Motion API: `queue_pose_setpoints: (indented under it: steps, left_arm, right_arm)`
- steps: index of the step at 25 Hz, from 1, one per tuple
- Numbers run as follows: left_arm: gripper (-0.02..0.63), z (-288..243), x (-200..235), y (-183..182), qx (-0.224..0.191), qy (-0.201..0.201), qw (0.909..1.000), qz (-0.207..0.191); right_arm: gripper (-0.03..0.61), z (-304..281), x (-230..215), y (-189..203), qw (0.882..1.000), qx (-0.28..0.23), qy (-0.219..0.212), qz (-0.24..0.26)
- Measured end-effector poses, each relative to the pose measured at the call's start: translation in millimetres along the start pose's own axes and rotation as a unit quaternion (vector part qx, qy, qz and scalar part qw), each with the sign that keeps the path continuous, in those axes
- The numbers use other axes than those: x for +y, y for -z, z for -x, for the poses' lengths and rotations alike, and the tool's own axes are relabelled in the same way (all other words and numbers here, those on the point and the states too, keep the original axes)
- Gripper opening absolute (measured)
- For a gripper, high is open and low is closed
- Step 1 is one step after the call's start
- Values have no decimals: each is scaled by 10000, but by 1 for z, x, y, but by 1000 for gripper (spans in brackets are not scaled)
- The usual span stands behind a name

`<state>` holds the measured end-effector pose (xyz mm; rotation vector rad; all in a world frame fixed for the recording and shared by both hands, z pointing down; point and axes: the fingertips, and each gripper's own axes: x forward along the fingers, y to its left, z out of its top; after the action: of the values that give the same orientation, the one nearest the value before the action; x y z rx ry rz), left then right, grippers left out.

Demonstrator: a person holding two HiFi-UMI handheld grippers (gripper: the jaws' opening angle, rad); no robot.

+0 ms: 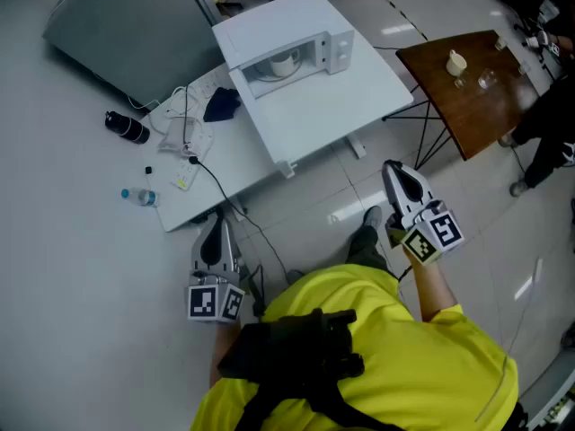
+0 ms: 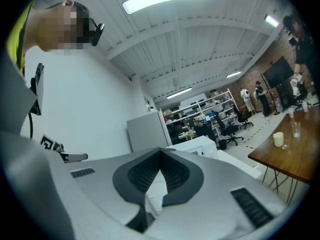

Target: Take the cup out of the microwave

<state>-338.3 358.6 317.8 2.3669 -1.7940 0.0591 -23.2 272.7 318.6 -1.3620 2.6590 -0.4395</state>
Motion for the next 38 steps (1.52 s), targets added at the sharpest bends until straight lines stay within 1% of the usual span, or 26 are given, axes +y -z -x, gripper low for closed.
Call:
queue_pose_setpoints:
  steps: [2, 4, 6, 8, 11, 14, 18, 20, 22, 23, 25, 27, 29, 30, 32, 33, 35, 36, 38]
  left_arm:
    - [1, -38, -26, -5, -171, 7, 9998, 57]
    - [1, -76, -55, -7, -236, -10, 9997, 87]
    - [1, -119, -85, -4, -176, 9, 9998, 61]
    - [1, -166, -110, 2, 40, -46, 9999, 155]
    - [1, -225, -131, 7, 157, -236, 9990, 351]
    - [1, -268, -143, 13, 244, -433, 9985, 242]
    - [1, -316, -143, 40, 632, -651, 9959, 27]
    - [1, -346, -140, 59, 866, -582, 9944, -143]
    - [1, -377, -133, 82, 1037, -441, 9936, -86]
    - [1, -391, -126, 93, 1103, -440, 9929, -24]
    - [1, -417, -107, 111, 1205, -579, 9910, 76]
    - [1, -442, -87, 122, 1249, -695, 9895, 188]
    - [3, -465, -70, 134, 1317, -740, 9883, 214]
    - [76, -476, -63, 142, 1376, -731, 9875, 216]
    - [287, -498, -44, 160, 1503, -760, 9853, 302]
    - [359, -510, -32, 169, 1566, -827, 9835, 361]
    - [417, -535, -6, 184, 1704, -941, 9801, 378]
    - [447, -548, 6, 190, 1765, -937, 9793, 333]
    - [451, -573, 30, 196, 1812, -964, 9785, 213]
  right_arm:
    - [5, -14, -40, -15, 10000, 6, -58, 71]
    - [5, -26, -78, -31, 9997, 29, -165, 184]
    - [5, -38, -116, -48, 9988, 58, -342, 359]
    - [5, -53, -154, -58, 9974, 141, -485, 521]
    - [5, -75, -204, -55, 9951, 399, -527, 734]
    - [5, -96, -237, -36, 9930, 745, -608, 687]
    - [5, -136, -267, -15, 9895, 1020, -735, 719]
    - [5, -164, -276, -2, 9876, 1127, -740, 806]
    - [5, -186, -278, 12, 9857, 1296, -767, 753]
    - [6, -194, -278, 19, 9846, 1387, -821, 671]
    - [5, -207, -276, 30, 9810, 1581, -948, 609]
    - [5, -220, -281, 35, 9759, 1760, -1063, 729]
    - [6, -236, -290, 37, 9708, 1889, -1150, 929]
    - [6, -244, -296, 37, 9691, 1919, -1156, 1035]
    - [6, -260, -309, 36, 9686, 1906, -1100, 1154]
    - [6, -268, -316, 37, 9693, 1898, -1070, 1138]
    - [6, -283, -324, 43, 9705, 1923, -1068, 983]
    - [6, -288, -325, 48, 9710, 1933, -1101, 870]
    - [6, -296, -322, 62, 9701, 1942, -1281, 685]
